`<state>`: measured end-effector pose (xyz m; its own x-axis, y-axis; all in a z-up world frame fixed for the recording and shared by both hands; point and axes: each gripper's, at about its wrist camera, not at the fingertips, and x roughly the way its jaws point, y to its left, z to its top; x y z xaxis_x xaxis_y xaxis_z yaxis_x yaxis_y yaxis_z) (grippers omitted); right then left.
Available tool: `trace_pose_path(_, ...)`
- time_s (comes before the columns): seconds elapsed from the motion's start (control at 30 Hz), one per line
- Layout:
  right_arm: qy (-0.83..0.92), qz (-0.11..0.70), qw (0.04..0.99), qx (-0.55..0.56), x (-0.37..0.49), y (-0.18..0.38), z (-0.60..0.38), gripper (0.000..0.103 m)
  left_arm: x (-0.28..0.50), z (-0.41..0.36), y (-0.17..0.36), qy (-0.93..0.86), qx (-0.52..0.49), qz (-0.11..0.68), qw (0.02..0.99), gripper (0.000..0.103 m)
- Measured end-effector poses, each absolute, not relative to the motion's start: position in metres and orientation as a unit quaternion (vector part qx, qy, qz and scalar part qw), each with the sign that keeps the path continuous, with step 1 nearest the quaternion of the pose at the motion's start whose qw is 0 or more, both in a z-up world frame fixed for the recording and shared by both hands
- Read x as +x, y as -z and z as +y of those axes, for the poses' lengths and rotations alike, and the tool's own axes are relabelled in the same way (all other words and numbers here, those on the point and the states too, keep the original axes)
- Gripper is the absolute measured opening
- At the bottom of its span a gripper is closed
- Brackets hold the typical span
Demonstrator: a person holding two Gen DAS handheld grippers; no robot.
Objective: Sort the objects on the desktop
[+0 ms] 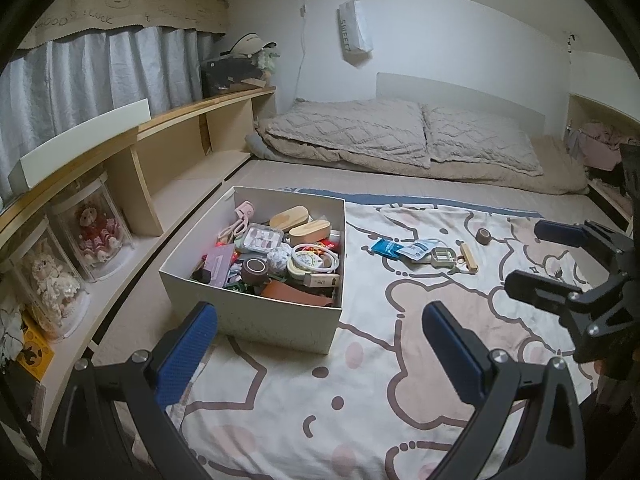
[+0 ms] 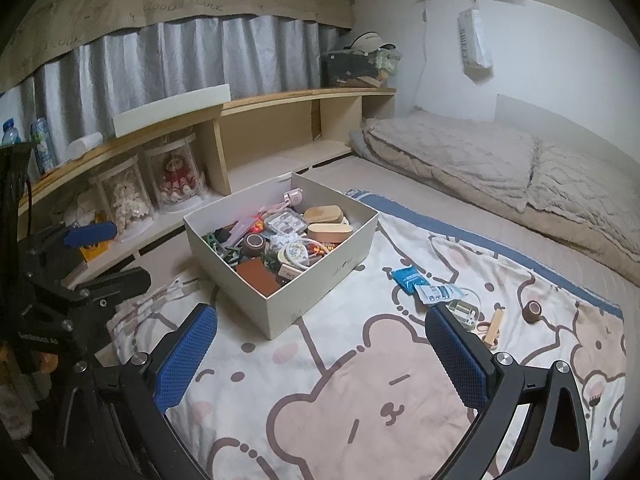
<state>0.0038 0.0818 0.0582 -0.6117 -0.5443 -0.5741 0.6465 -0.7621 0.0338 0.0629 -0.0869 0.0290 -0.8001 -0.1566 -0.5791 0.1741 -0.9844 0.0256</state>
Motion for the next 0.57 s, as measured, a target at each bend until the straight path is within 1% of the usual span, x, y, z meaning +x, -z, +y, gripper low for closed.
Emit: trace_pose_path(0.57,0.889,0.093,0.334,0.298,0.0038,-0.0539,0.0796,0.103,0.0628,-0.0899,-0.0252,0.947,0.309,0.013,0.087,0.103)
